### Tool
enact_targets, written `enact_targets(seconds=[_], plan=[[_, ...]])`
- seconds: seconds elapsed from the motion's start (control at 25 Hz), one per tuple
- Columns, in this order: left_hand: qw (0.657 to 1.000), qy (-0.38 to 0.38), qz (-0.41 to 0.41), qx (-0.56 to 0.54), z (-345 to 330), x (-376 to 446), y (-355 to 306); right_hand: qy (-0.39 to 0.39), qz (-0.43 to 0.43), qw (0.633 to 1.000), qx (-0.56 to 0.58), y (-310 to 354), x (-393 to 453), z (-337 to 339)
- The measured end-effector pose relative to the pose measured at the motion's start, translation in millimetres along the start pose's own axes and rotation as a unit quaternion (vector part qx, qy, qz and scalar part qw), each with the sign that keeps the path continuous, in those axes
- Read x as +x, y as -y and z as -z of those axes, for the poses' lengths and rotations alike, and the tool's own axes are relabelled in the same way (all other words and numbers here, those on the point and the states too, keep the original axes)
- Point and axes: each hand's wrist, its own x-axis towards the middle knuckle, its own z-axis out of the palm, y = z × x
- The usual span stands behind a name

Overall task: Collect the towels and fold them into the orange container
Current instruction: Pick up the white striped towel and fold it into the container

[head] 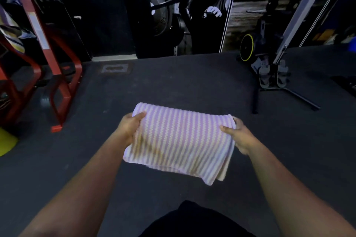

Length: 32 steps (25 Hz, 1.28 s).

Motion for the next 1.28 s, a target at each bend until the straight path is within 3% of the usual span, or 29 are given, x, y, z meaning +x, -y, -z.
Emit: enact_targets(seconds=[0.44,0.72,0.88,1.08,1.28], plan=[[0.992,-0.036,0.103,0.06,-48.1,80.6,78.4,-0.063,-0.027,0.992,-0.104,-36.1,85.9,9.1],[0.974,-0.076,0.167,0.131,-87.3,210.5,152.1,-0.133,-0.108,0.97,-0.172,-118.7,224.5,7.1],[0.967,-0.104,0.177,0.147,-114.3,305.9,203.7,-0.175,-0.096,0.96,-0.195,-152.5,322.5,-5.3],[0.972,-0.149,0.145,0.112,-145.9,412.4,305.8,-0.191,-0.058,0.955,-0.219,-254.6,448.4,4.0],[0.954,-0.182,0.161,0.177,-169.5,484.8,473.5,-0.172,-0.088,0.944,-0.269,-420.4,531.8,20.2]])
